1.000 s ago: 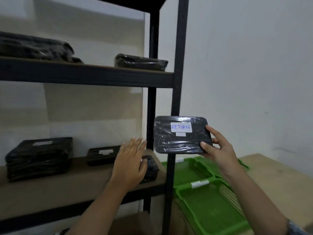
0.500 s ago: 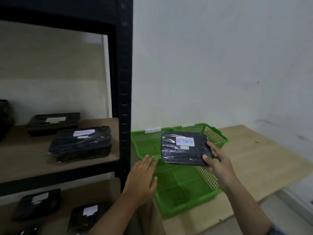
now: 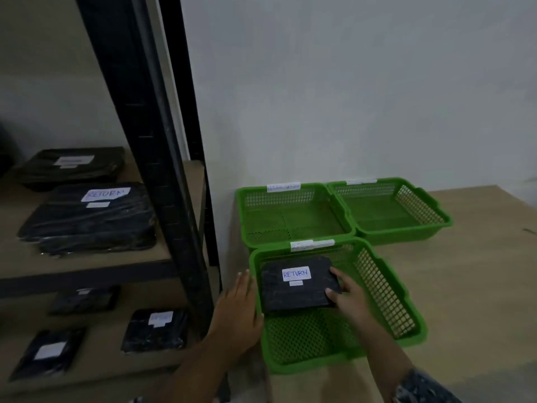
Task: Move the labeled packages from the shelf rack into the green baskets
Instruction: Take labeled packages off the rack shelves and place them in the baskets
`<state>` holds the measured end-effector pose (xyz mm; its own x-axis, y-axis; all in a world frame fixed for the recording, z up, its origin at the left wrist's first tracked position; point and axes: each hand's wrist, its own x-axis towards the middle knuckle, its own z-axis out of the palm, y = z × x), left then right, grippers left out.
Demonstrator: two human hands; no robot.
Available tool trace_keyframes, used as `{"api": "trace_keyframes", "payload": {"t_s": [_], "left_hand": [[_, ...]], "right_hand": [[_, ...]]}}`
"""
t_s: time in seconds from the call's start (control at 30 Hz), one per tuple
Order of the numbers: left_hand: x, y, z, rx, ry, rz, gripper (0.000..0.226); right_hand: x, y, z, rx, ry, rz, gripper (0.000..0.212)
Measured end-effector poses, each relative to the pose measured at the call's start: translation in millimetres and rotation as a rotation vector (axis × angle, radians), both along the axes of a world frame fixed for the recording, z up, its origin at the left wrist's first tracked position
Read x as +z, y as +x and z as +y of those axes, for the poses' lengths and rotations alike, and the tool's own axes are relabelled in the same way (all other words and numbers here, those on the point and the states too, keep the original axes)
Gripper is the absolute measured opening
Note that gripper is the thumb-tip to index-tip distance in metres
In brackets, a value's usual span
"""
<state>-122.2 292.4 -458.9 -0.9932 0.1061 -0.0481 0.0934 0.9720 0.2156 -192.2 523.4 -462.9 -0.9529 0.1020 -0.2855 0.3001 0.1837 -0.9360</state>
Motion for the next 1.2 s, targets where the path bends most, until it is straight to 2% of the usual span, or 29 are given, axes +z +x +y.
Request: {"api": "trace_keyframes", "payload": {"t_s": [0.07,0.13,0.3,0.37,0.47,0.53,0.63,0.77,0.87,1.03,1.2], "left_hand": [[-6,1,-3,0.016,0.041,-0.026,0.077],[-13,2,-6,0.015,0.036,-0.061,0.069],[-26,2,-7,0.004,0.058,0.001,0.065],[-24,2,-8,0.001,0.056,-0.014,0.067],[-23,2,-6,0.006,0.085,-0.017,0.074],[-24,2,-6,0.017,0.088,-0.023,0.076],[-26,2,-7,-0.002,0.046,-0.073,0.068],[-12,1,-2,0.026,-0.045,0.0,0.065],[0,3,3,-0.02,-0.089,0.035,0.064],[31,18,-2,-0.078,-0.053,0.135,0.07],[65,51,-31,-0.168,-0.011,0.269,0.073]], "right_hand": [[-17,-8,-5,-0.011,0.014,-0.034,0.05],[-30,-14,-9,-0.032,0.02,-0.066,0.041],[-43,-22,-14,-0.046,0.174,-0.042,0.022],[-46,-21,-14,0.018,0.24,-0.051,0.033],[-48,-17,-16,0.14,0.374,-0.076,0.061],[-50,-15,-19,0.177,0.463,-0.061,0.068],[-48,-14,-22,0.202,0.59,-0.042,0.069],[-38,-9,-26,0.172,0.733,0.022,0.067],[-23,-1,-33,0.152,0.767,0.085,0.059],[12,26,-57,0.192,0.796,0.278,0.055],[52,69,-92,0.251,0.923,0.463,0.058]]}}
